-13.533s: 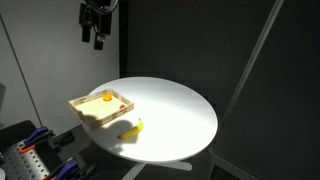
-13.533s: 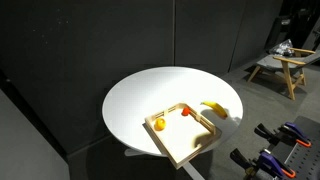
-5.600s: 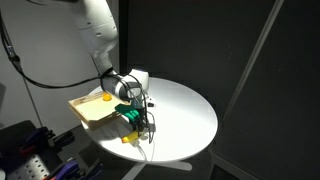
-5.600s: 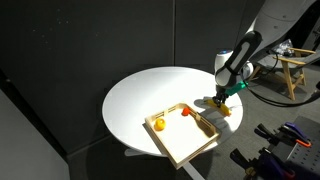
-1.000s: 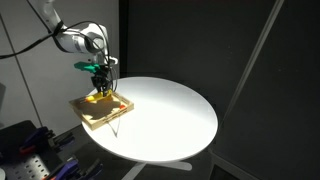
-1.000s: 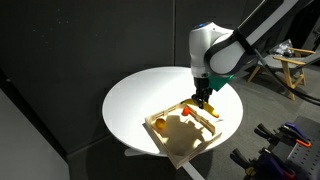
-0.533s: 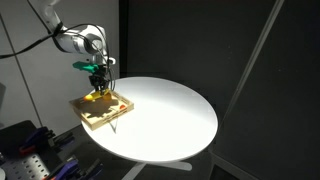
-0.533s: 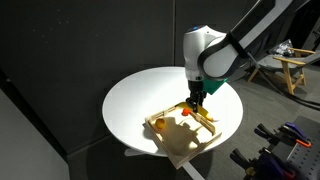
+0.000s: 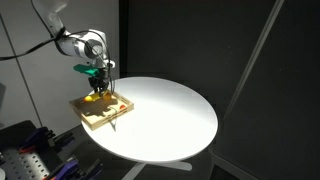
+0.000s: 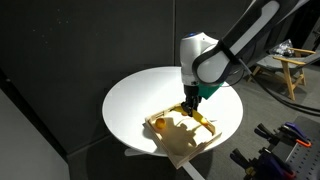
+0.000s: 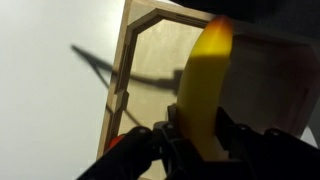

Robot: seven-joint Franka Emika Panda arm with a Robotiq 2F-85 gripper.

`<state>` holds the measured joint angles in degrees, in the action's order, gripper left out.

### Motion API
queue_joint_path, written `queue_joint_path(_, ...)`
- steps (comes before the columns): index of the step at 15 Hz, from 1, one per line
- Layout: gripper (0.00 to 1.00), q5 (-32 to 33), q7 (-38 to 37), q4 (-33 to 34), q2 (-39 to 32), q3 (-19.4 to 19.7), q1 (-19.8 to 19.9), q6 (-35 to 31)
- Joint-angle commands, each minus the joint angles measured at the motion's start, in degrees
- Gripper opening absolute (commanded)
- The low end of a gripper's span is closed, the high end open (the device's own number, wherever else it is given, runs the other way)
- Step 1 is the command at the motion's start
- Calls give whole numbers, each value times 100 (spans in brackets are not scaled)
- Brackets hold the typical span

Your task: Put the banana in the crate

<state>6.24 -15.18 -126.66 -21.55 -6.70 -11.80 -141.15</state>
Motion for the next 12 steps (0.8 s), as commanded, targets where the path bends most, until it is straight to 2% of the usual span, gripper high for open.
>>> queue_joint_path(1, 15, -150, 258, 147, -211, 13, 37, -129)
queue_joint_path(12, 15, -105, 399, 189, -674, 99, 19, -451)
